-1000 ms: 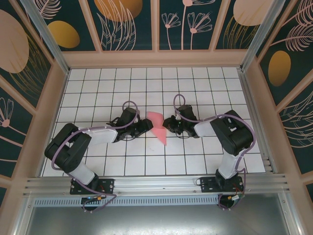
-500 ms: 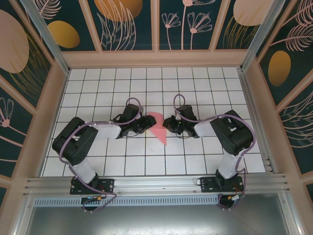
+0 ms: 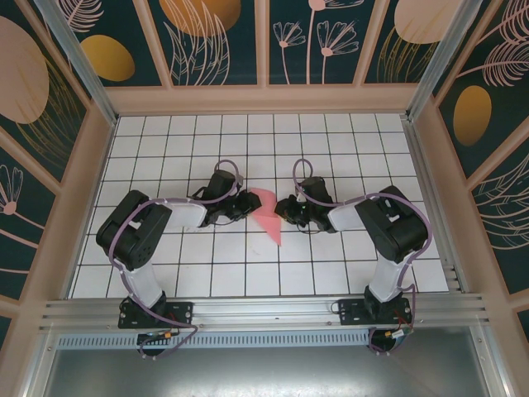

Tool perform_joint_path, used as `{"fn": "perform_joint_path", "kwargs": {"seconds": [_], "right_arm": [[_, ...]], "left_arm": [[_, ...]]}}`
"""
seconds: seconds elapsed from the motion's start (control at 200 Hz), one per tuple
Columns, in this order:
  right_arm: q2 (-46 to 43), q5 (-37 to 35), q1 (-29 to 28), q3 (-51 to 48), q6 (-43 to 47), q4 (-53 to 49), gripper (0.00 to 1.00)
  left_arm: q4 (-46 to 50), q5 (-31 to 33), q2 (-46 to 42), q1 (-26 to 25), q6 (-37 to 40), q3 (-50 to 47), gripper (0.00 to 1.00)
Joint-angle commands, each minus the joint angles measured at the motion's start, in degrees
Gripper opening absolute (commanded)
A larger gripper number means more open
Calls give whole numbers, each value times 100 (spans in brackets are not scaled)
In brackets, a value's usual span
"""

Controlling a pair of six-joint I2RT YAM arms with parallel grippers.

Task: Fold a paper plane with a square sheet of paper (pick it up from the middle)
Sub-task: Turn over the paper at the center of the table, then fold the wing for the fifth time at the center of the table.

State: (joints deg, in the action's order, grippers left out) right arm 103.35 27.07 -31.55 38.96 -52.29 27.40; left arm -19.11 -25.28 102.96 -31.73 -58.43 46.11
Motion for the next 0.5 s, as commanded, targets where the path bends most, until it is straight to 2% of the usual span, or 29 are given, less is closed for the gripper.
{"fn": "perform_joint_path", "kwargs": {"seconds": [0.0, 0.105, 0.285, 0.495], "right_arm": [[110, -86, -9, 97, 256, -458, 18], [-273, -163, 238, 193, 376, -737, 21], [-1119, -419, 343, 213, 656, -1252, 23], [-1210, 140, 127, -107, 302, -532, 17]], "left_arm": [[-49, -77, 60, 40, 32, 109, 16], [-128, -35, 24, 36, -15, 15, 7], [-436, 45, -68, 39, -220, -241, 5], [-409, 310, -326, 43, -297, -472, 5]]}}
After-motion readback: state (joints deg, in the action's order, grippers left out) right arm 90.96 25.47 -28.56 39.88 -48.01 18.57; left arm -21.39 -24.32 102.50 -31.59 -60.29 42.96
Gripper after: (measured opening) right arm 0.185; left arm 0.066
